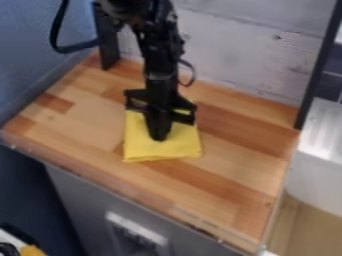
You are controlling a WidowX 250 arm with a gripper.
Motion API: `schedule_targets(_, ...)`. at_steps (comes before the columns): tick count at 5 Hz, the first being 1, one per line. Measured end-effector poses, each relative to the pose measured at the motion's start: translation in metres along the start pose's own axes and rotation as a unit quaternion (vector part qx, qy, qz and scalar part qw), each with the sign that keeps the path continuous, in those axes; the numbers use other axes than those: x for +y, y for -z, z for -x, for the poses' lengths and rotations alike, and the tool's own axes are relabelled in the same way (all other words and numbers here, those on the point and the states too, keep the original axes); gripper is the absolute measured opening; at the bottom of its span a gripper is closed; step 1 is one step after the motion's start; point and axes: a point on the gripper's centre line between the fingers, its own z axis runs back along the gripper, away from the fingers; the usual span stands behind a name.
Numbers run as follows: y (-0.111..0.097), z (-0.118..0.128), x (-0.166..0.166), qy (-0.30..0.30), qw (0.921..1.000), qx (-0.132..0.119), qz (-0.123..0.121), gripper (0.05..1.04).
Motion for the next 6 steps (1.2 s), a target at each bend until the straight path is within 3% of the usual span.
schedule_targets(3, 0.0, -0.002, -0.025, 0.047, 0.9989, 0.006, -0.002, 0.088)
schedule_targets(4, -0.001, 0.005, -0.033, 0.058, 0.998, 0.026, -0.003, 0.261)
schedule_targets(5, -0.017, 0.007, -0.037, 0.06, 0.9976, 0.034, -0.002, 0.534)
schedule_targets(6, -0.042, 0.008, -0.04, 0.06, 0.9979, 0.024, -0.003, 0.813)
